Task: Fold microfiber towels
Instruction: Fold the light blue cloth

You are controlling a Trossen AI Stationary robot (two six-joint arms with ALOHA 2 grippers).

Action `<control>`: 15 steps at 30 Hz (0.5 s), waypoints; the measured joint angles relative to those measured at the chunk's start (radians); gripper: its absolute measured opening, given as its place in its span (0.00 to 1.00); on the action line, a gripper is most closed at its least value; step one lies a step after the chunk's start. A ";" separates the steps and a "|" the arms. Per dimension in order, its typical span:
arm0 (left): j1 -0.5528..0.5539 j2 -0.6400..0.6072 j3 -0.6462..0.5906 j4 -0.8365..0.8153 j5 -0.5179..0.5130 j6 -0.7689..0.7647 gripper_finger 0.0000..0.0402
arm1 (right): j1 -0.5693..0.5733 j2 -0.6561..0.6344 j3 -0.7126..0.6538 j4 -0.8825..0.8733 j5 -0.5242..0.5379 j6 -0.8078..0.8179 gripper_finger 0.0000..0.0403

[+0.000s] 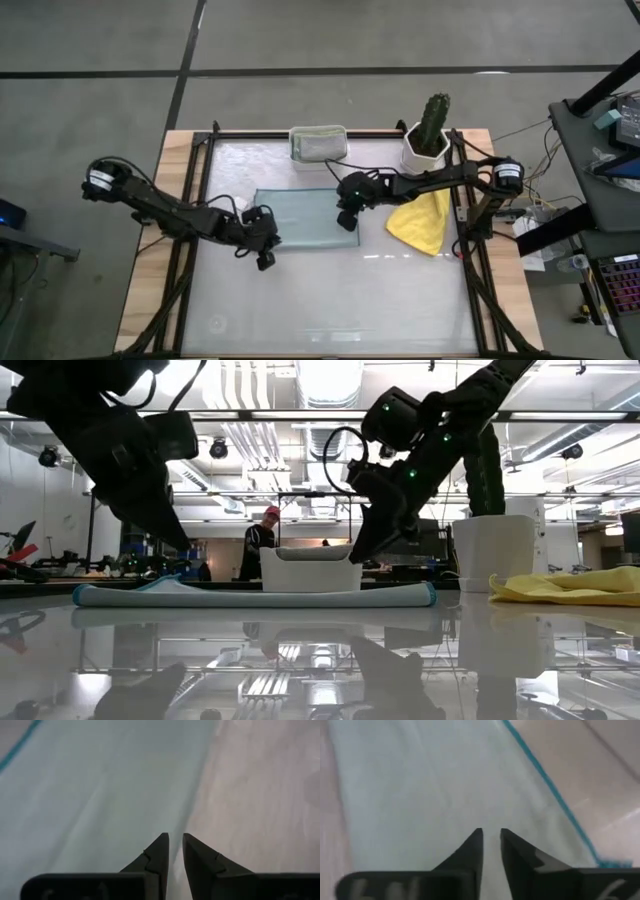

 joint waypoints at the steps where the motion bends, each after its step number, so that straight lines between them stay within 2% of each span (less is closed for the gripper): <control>1: 0.000 0.000 -0.001 0.000 -0.012 0.000 0.10 | 0.000 0.000 0.000 -0.014 -0.002 0.020 0.17; 5: 0.000 0.000 -0.001 0.003 -0.049 0.001 0.10 | -0.005 0.000 -0.001 -0.058 0.000 0.107 0.30; 9: 0.001 0.000 -0.001 0.004 -0.116 0.026 0.10 | -0.014 0.000 -0.001 -0.053 0.012 0.031 0.43; 13: 0.001 0.000 -0.001 0.004 -0.209 0.027 0.10 | -0.013 0.006 -0.001 0.012 0.013 -0.028 0.49; 15: 0.003 0.000 -0.001 0.005 -0.228 0.027 0.10 | -0.013 0.006 0.001 0.018 0.011 0.056 0.49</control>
